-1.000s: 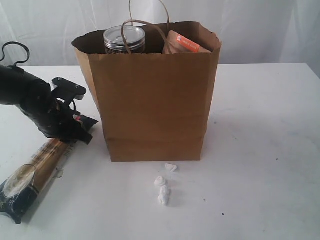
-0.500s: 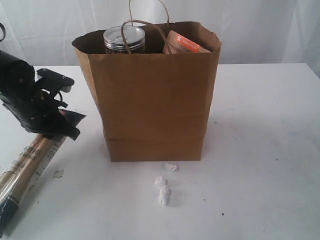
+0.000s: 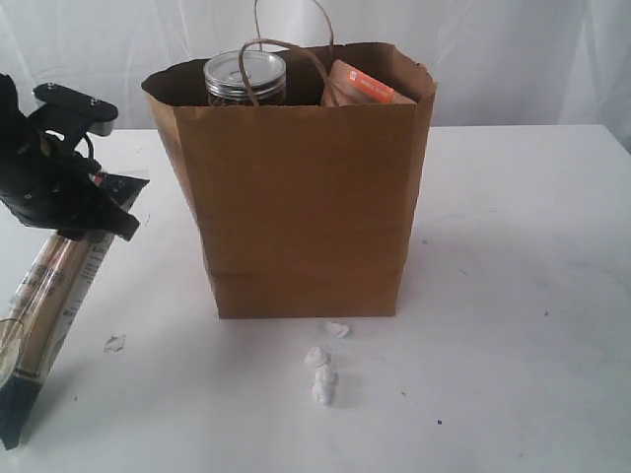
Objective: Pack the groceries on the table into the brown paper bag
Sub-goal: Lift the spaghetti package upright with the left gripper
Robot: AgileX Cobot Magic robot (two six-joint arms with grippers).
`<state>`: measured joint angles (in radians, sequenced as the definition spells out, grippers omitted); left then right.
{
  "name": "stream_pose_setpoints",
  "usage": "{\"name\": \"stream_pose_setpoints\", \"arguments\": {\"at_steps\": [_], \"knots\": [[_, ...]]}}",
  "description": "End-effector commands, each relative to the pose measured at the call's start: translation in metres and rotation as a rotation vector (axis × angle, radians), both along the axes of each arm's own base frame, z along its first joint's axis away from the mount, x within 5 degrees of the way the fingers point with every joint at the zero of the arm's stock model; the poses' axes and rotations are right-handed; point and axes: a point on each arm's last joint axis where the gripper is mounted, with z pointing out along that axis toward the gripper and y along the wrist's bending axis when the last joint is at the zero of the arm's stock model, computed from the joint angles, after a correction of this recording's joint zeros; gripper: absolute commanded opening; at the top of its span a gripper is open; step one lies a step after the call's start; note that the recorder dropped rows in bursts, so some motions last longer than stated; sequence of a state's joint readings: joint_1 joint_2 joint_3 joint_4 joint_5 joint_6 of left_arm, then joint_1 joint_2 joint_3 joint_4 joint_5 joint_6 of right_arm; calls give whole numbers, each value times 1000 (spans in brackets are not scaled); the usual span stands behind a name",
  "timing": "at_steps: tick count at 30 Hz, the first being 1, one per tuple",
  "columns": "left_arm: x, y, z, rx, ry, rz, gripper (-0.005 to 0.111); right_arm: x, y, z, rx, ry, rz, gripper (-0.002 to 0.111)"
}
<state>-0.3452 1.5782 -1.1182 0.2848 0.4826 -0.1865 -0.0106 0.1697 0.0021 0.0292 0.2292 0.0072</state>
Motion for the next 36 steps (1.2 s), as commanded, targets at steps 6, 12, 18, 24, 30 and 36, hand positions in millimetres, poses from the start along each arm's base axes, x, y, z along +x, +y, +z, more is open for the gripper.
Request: {"name": "stream_pose_setpoints", "arguments": {"at_steps": [6,12,18,24,30,36], "knots": [[-18,10,32,5,-55,10,1,0,0,2,-3,-13,2,0],[-33,18,60,6,-149,3,1,0,0,2,-3,-13,2,0],[-55,25,97,-41,-299,-3,1,0,0,2,-3,-13,2,0],[-71,33,116,-35,-373,-4,1,0,0,2,-3,-13,2,0],[-88,37,142,-120,-525,5,1,0,0,2,-3,-13,2,0],[-103,35,182,-280,-838,-45,1,0,0,2,-3,-13,2,0]]}}
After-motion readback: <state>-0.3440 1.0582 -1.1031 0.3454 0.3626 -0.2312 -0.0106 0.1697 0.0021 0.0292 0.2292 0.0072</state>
